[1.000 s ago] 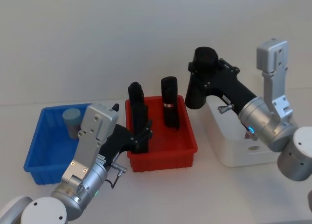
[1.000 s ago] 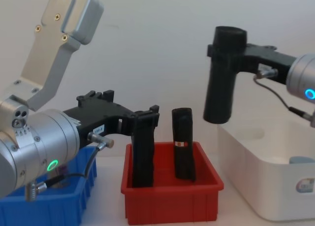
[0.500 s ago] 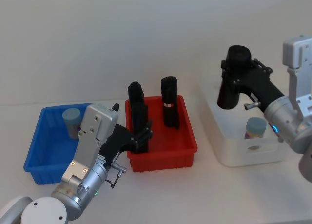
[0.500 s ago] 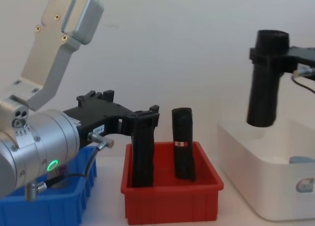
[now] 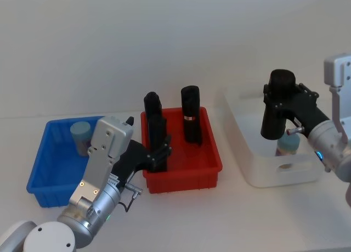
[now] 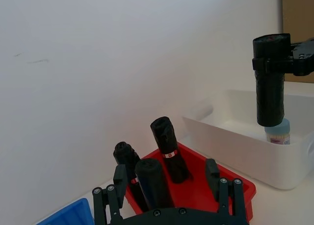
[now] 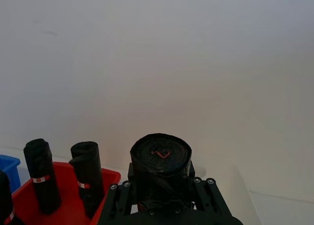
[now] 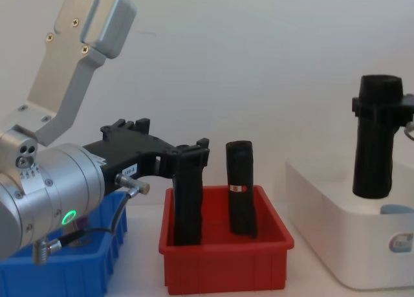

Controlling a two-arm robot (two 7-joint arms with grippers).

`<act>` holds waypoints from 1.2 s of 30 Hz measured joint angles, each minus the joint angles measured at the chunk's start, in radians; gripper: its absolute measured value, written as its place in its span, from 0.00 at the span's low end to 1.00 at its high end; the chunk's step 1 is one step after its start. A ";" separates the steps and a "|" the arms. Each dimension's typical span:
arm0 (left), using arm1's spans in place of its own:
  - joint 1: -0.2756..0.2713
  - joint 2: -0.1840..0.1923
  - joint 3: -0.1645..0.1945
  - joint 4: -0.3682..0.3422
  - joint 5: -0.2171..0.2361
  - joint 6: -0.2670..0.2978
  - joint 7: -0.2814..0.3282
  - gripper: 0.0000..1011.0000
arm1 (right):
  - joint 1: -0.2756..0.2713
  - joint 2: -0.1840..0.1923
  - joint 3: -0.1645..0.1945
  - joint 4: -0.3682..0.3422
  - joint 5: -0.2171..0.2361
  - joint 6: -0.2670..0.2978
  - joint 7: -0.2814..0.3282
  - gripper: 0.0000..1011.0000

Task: Pick the cotton swabs from the blue box and place them into the white box.

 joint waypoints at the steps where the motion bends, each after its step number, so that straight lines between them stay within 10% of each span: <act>1: 0.000 0.000 0.000 0.000 0.000 0.000 0.000 0.99 | 0.000 0.000 0.000 0.004 0.000 0.001 0.000 0.51; 19: 0.000 0.000 0.000 0.000 0.000 0.000 0.000 0.99 | 0.001 -0.002 -0.004 0.058 -0.007 0.003 0.028 0.97; 36: 0.000 0.000 0.000 0.000 0.000 0.000 0.000 0.99 | -0.003 -0.002 -0.003 0.062 -0.006 -0.008 0.035 0.99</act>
